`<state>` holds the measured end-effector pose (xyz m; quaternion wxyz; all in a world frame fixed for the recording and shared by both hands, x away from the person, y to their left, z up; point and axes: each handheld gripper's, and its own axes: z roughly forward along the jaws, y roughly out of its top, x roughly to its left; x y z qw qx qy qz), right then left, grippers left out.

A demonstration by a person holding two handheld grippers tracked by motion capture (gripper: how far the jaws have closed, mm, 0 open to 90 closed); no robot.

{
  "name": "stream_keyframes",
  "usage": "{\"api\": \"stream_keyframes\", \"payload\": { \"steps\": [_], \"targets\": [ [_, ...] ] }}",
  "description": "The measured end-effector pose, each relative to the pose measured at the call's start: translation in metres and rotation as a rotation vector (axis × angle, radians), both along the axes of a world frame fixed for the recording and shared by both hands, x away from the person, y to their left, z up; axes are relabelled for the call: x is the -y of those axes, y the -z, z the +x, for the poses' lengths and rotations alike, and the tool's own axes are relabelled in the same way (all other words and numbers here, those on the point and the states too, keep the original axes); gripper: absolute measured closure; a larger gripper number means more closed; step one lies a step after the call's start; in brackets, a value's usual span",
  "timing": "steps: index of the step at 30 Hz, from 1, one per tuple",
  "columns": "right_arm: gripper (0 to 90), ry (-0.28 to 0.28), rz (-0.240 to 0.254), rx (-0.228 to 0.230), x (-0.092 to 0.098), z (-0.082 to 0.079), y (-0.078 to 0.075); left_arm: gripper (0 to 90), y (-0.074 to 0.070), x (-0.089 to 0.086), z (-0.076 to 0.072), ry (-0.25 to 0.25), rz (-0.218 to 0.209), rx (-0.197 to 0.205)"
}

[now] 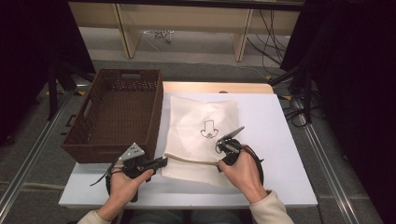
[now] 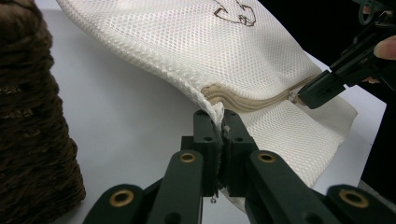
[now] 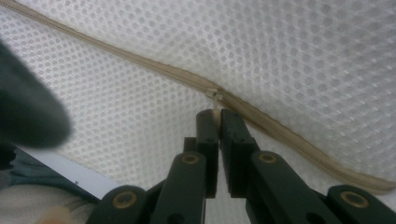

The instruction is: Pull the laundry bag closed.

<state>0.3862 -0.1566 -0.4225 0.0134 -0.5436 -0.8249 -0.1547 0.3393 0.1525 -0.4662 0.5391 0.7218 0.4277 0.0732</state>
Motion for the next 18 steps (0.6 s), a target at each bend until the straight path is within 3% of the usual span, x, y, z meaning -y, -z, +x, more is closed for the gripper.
{"api": "stream_keyframes", "payload": {
  "steps": [7,9,10,12,15,18],
  "targets": [
    [87.6,0.018,-0.016,0.019,0.012,-0.001,-0.003,86.3,0.0,0.0,0.0,-0.011,-0.009,-0.005],
    [87.6,0.038,-0.017,0.005,0.016,-0.002,-0.004,86.3,0.0,0.0,0.0,-0.007,-0.007,-0.002],
    [87.6,0.017,-0.013,0.027,0.018,-0.002,-0.003,86.3,0.001,0.0,0.0,-0.007,-0.014,-0.004],
    [87.6,0.025,-0.014,0.026,0.021,-0.002,-0.004,86.3,0.001,0.0,0.0,-0.007,-0.011,-0.003],
    [87.6,0.068,-0.013,0.005,0.022,-0.004,-0.006,86.3,0.001,0.0,0.0,-0.005,-0.011,-0.003],
    [87.6,0.056,-0.01,0.023,0.026,-0.004,-0.005,86.3,0.001,-0.001,0.0,0.003,-0.005,-0.003]
  ]
}}
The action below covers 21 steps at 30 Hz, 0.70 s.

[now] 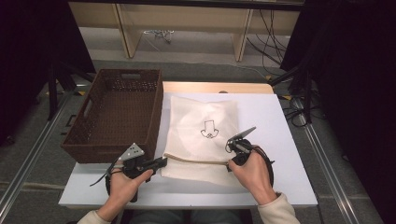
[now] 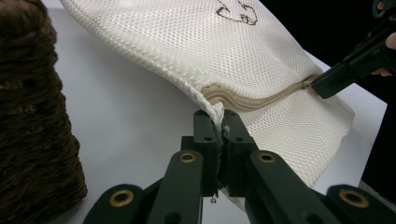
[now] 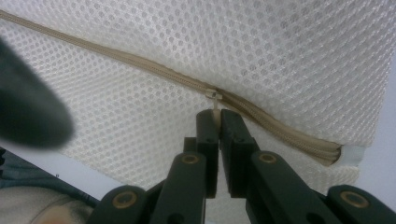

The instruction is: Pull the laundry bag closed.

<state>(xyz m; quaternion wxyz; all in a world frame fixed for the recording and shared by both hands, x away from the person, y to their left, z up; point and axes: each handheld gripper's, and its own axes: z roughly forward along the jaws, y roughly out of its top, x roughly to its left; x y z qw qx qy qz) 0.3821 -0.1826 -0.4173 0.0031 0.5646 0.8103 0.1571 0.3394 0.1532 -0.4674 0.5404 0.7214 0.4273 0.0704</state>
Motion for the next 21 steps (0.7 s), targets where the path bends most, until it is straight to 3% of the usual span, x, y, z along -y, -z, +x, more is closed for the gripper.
{"api": "stream_keyframes", "payload": {
  "steps": [4,5,7,8,11,12,13,17,18,21],
  "targets": [
    [87.6,-0.018,0.002,0.015,0.003,0.0,0.001,86.3,0.0,0.0,-0.001,-0.009,0.001,-0.004],
    [87.6,-0.004,0.003,-0.004,0.002,0.0,0.0,86.3,0.0,0.0,-0.001,-0.008,0.002,0.0],
    [87.6,-0.025,0.011,0.015,0.006,0.001,0.001,86.3,0.0,0.001,-0.001,-0.012,0.0,-0.004],
    [87.6,0.01,-0.001,-0.003,0.005,-0.001,0.0,86.3,0.0,0.0,-0.001,-0.008,-0.004,-0.004],
    [87.6,0.02,-0.004,-0.006,0.008,-0.001,-0.001,86.3,-0.001,0.0,-0.001,-0.014,0.001,-0.004],
    [87.6,-0.009,-0.002,0.018,0.01,0.0,0.0,86.3,0.0,0.0,-0.001,-0.009,0.0,-0.003],
    [87.6,0.02,0.002,0.0,0.009,-0.001,-0.001,86.3,-0.001,0.001,-0.001,-0.013,0.002,-0.003],
    [87.6,0.047,0.0,-0.003,0.012,-0.002,-0.002,86.2,0.0,0.0,-0.001,-0.011,0.008,-0.002],
    [87.6,0.015,-0.005,0.011,0.015,-0.001,-0.002,86.3,0.0,0.001,-0.001,-0.013,0.001,-0.003],
    [87.6,0.026,-0.003,0.015,0.018,-0.001,-0.003,86.2,0.0,0.0,-0.001,-0.007,-0.003,-0.003]
  ]
}}
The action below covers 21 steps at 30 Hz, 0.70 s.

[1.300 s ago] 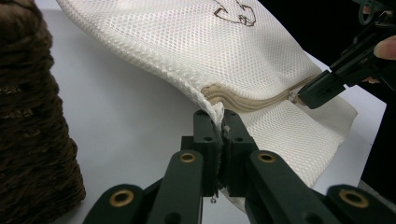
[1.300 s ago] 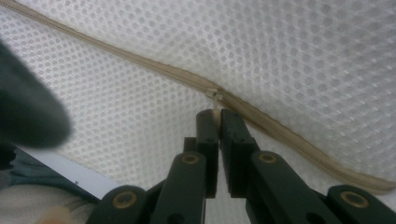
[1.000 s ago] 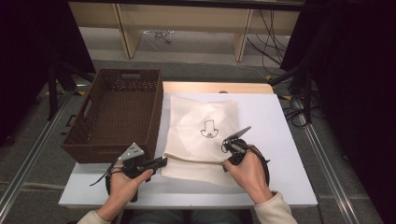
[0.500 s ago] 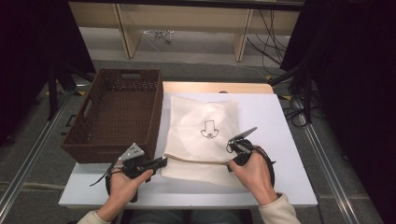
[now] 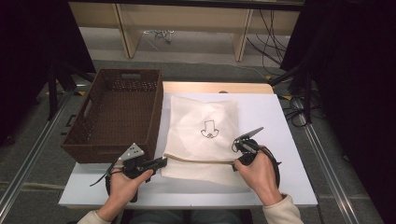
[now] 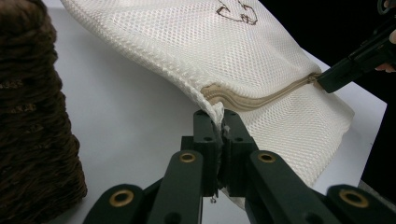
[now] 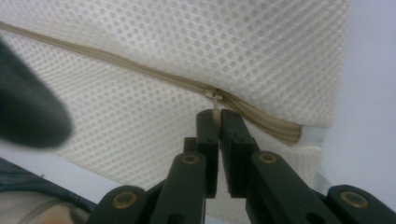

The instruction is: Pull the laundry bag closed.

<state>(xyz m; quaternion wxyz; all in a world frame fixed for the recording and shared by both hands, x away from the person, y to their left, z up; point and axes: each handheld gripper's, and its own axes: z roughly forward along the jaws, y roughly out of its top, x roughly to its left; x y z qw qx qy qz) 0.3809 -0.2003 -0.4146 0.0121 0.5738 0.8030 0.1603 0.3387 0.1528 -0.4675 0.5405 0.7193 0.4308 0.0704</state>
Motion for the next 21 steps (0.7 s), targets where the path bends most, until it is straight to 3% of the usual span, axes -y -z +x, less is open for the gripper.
{"api": "stream_keyframes", "payload": {
  "steps": [1,2,9,13,15,17,18,19,21],
  "targets": [
    [87.6,0.026,-0.006,-0.014,-0.001,-0.001,-0.002,86.3,0.0,0.0,0.0,-0.001,0.004,0.001],
    [87.6,0.008,-0.004,0.008,0.002,0.0,0.0,86.2,0.0,0.0,0.0,0.0,0.0,0.001],
    [87.6,0.048,-0.012,0.003,0.015,-0.001,0.001,86.3,0.0,-0.001,0.0,0.002,0.006,-0.001],
    [87.6,0.134,-0.008,-0.06,0.018,-0.004,-0.002,86.3,0.001,-0.001,-0.001,0.0,0.006,-0.004],
    [87.6,0.096,-0.016,-0.029,0.026,-0.002,0.002,86.2,0.001,-0.001,0.0,0.005,0.008,-0.004],
    [87.6,0.1,-0.011,-0.022,0.03,-0.002,0.004,86.2,0.002,-0.002,0.0,0.011,0.012,-0.002],
    [87.6,0.121,-0.012,-0.043,0.03,-0.002,0.003,86.2,0.003,-0.002,0.0,0.005,0.006,-0.007],
    [87.5,0.094,-0.01,-0.018,0.034,-0.001,0.005,86.2,0.003,-0.003,-0.001,0.003,0.01,-0.009],
    [87.5,0.115,-0.015,-0.038,0.036,-0.002,0.005,86.2,0.004,-0.003,-0.001,0.004,0.001,-0.008]
  ]
}}
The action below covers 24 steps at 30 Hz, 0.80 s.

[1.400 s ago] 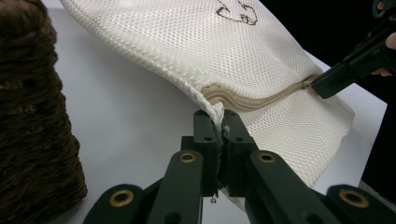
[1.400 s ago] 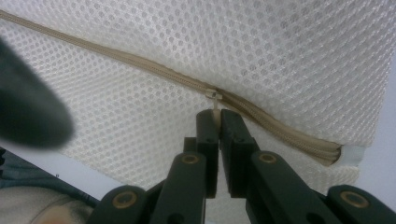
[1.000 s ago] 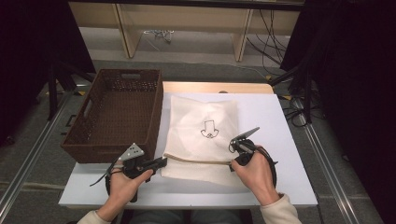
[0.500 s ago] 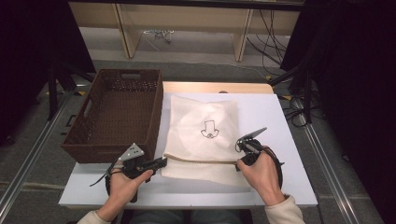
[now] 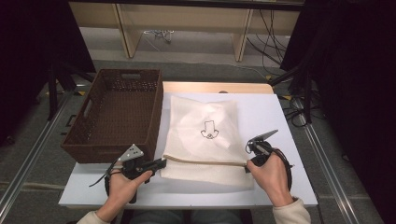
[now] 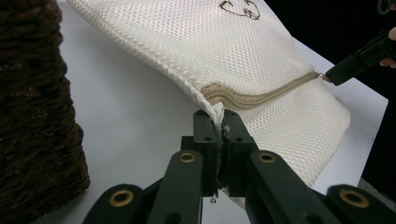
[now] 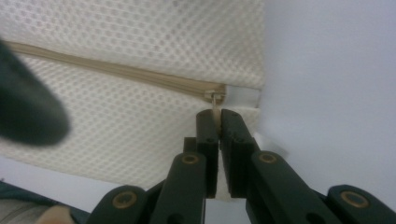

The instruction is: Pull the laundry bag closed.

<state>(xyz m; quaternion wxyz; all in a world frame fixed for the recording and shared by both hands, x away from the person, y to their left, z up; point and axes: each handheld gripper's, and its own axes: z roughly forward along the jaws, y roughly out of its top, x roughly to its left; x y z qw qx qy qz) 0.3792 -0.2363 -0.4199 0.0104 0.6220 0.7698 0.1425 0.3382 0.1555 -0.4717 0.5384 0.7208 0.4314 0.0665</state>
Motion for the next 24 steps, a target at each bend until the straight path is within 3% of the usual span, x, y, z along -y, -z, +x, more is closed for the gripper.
{"api": "stream_keyframes", "payload": {
  "steps": [2,5,7,10,14,15,17,18,19,20,21,22,24],
  "targets": [
    [87.5,-0.023,0.0,0.032,0.005,0.001,0.002,86.2,0.0,-0.001,0.0,0.001,0.014,-0.002],
    [87.5,0.027,0.014,0.003,0.005,-0.001,0.001,86.1,0.0,-0.002,0.0,0.008,0.019,0.001],
    [87.5,0.001,0.011,0.014,0.007,0.0,0.003,86.2,0.001,-0.002,0.0,0.015,0.015,0.003],
    [87.5,0.026,0.014,-0.01,0.005,0.0,0.002,86.1,0.001,-0.002,0.0,0.007,0.014,-0.005],
    [87.4,0.02,0.011,0.009,0.005,0.0,0.002,85.8,0.003,-0.001,0.0,0.016,0.037,-0.015],
    [87.4,0.027,0.008,-0.004,0.003,0.0,0.001,85.4,0.004,0.0,0.0,0.025,0.037,-0.015],
    [87.3,0.015,0.023,0.012,0.001,0.0,0.0,84.8,0.006,0.0,-0.001,0.022,0.043,-0.022],
    [87.2,-0.015,0.024,0.04,0.001,0.0,0.0,84.5,0.007,-0.001,-0.001,0.027,0.045,-0.024],
    [87.1,0.003,0.022,0.03,-0.001,-0.001,-0.001,84.2,0.008,0.0,-0.001,0.021,0.037,-0.025],
    [86.5,-0.017,0.028,0.036,-0.002,-0.001,-0.002,83.9,0.008,-0.001,-0.001,0.025,0.045,-0.025],
    [85.2,0.018,0.038,-0.001,-0.006,-0.003,-0.005,83.5,0.008,0.0,-0.001,0.026,0.049,-0.029],
    [83.9,-0.043,0.035,0.057,-0.004,-0.001,-0.001,83.1,0.008,0.0,-0.001,0.024,0.055,-0.03],
    [81.8,-0.048,0.049,0.04,-0.008,-0.003,-0.003,82.1,0.008,0.0,-0.001,0.03,0.053,-0.026]
  ]
}}
